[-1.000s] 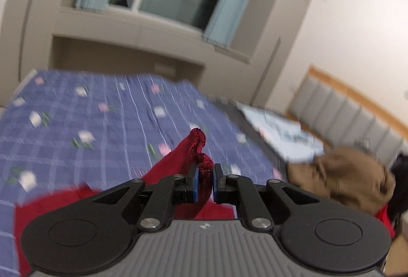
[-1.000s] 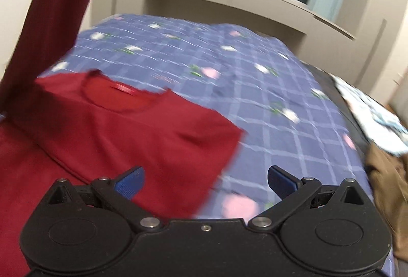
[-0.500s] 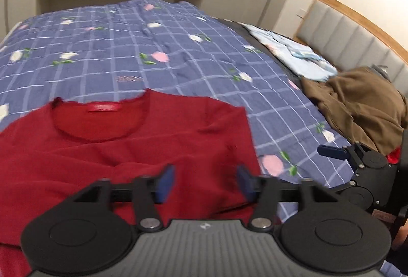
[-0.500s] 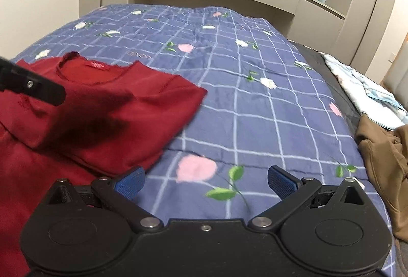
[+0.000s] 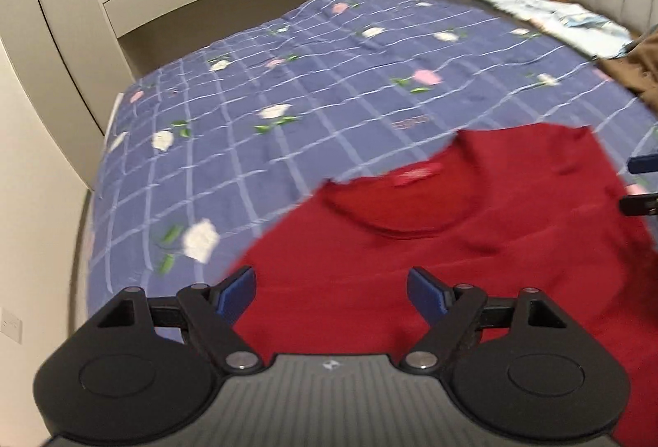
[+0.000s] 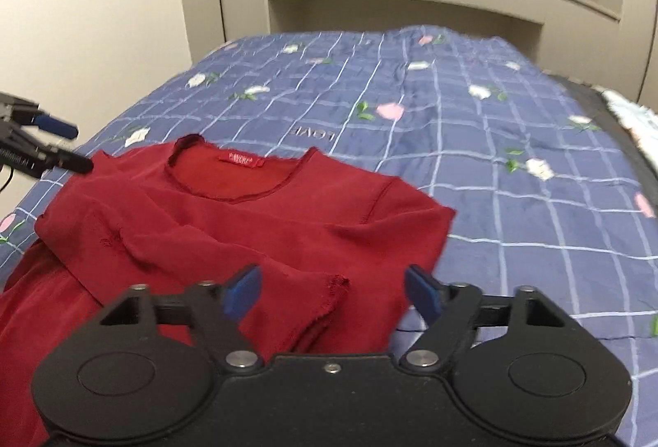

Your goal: Fold small clothes

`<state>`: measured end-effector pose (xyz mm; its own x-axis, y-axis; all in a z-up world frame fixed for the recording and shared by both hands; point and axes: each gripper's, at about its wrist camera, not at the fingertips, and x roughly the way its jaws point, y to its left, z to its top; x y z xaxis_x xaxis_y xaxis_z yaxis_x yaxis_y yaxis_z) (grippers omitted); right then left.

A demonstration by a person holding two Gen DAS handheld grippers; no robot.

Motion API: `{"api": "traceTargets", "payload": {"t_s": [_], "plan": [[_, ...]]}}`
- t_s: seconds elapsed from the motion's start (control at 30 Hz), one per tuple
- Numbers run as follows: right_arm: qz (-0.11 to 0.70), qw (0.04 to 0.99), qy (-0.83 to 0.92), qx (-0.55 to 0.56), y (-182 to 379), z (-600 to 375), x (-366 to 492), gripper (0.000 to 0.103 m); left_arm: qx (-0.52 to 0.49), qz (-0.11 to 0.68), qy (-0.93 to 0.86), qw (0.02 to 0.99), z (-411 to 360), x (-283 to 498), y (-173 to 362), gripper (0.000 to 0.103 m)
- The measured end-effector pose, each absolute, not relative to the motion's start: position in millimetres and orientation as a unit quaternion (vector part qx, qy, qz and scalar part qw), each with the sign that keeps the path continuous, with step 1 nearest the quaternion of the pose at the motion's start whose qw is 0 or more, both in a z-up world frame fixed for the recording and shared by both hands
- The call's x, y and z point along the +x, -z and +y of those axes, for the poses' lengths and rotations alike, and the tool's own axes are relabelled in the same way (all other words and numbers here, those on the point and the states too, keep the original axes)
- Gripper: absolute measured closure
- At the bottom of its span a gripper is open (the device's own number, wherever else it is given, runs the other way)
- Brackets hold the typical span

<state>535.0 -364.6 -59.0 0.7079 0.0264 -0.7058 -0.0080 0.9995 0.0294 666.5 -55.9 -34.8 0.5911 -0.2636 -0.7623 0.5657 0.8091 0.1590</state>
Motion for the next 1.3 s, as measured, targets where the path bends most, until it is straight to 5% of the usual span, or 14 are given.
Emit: {"api": "traceTargets", "payload": {"t_s": [0.13, 0.2, 0.3, 0.4, 0.77, 1.07, 1.13, 1.23, 1.3], "plan": [[0.41, 0.911, -0.018, 0.029, 70, -367, 547, 0.055, 0.231, 0.401, 0.251, 0.85, -57, 698, 52, 0.028], [0.414, 0.91, -0.017, 0.026, 72, -367, 549, 0.061, 0.232, 0.423, 0.267, 0.834, -60, 709, 61, 0.05], [0.416, 0.909, -0.009, 0.022, 74, -370, 549, 0.087, 0.23, 0.458, 0.297, 0.805, -65, 718, 73, 0.086], [0.413, 0.91, -0.016, 0.031, 71, -373, 549, 0.097, 0.227, 0.467, 0.314, 0.795, -69, 713, 79, 0.103], [0.357, 0.934, 0.009, 0.02, 39, -377, 549, 0.1, 0.188, 0.394, 0.27, 0.858, -70, 691, 47, 0.103], [0.412, 0.91, 0.043, 0.025, 74, -393, 561, 0.097, 0.148, 0.42, 0.239, 0.863, -66, 707, 65, 0.101], [0.405, 0.913, 0.046, 0.011, 74, -390, 557, 0.096, 0.14, 0.415, 0.246, 0.864, -62, 704, 61, 0.097], [0.401, 0.915, 0.05, -0.006, 73, -384, 557, 0.095, 0.142, 0.406, 0.253, 0.867, -62, 697, 56, 0.076], [0.404, 0.913, 0.054, -0.004, 75, -384, 559, 0.095, 0.144, 0.399, 0.251, 0.87, -63, 691, 55, 0.048]]}}
